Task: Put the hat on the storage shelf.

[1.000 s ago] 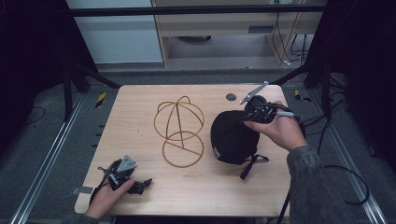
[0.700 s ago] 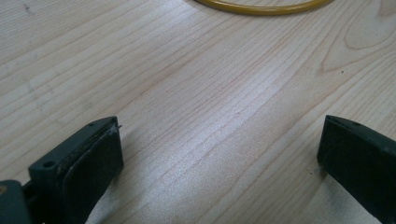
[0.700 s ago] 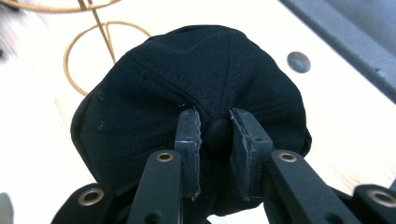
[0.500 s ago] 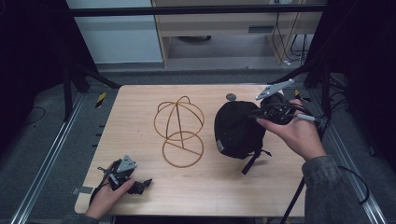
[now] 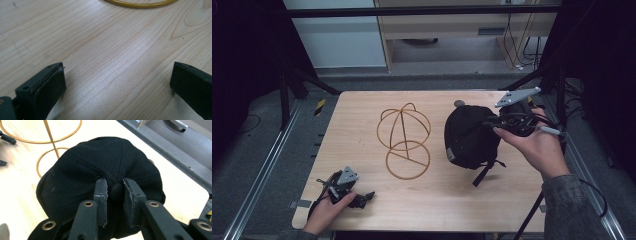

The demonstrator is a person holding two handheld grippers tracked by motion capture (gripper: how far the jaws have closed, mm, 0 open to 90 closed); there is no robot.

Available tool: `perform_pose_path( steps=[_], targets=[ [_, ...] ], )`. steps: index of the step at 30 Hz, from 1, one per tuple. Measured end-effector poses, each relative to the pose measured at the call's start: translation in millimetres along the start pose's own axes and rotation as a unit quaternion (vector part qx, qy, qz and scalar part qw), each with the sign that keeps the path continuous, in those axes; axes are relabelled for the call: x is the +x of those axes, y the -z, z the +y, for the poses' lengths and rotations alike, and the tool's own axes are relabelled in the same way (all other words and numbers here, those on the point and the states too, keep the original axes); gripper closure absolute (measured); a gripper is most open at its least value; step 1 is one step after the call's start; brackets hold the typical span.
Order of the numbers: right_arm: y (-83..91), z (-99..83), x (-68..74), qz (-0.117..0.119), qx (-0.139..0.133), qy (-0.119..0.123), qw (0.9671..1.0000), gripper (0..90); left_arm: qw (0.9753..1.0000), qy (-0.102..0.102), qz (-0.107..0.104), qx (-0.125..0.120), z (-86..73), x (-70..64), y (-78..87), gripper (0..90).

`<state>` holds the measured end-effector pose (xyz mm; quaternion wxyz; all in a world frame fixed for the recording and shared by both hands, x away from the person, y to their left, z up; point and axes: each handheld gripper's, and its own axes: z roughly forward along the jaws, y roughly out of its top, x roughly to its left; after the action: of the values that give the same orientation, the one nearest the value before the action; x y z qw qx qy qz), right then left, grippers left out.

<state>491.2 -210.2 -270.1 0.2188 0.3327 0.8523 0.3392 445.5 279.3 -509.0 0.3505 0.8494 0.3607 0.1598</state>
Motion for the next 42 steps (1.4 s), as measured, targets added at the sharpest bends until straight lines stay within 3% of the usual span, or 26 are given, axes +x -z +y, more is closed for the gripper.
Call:
perform_pose_path(
  steps=[13, 28, 42],
  targets=[
    [7.5, 3.7, 1.9, -0.002, -0.014, -0.005, 0.9999, 73.7, 1.0000, 0.000, 0.000, 0.000, 0.0, 0.0, -0.1, 0.0],
    [28.1, 23.4, 12.0, -0.001, -0.049, 0.011, 0.9987, 73.6, 1.0000, 0.000, 0.000, 0.000, 0.1, 0.1, 0.0, 0.0],
    [37.8, 31.8, 20.5, 0.005, -0.064, 0.023, 0.9977, 73.7, 1.0000, 0.000, 0.000, 0.000, 0.1, 0.1, 0.0, 0.0]
  ],
)
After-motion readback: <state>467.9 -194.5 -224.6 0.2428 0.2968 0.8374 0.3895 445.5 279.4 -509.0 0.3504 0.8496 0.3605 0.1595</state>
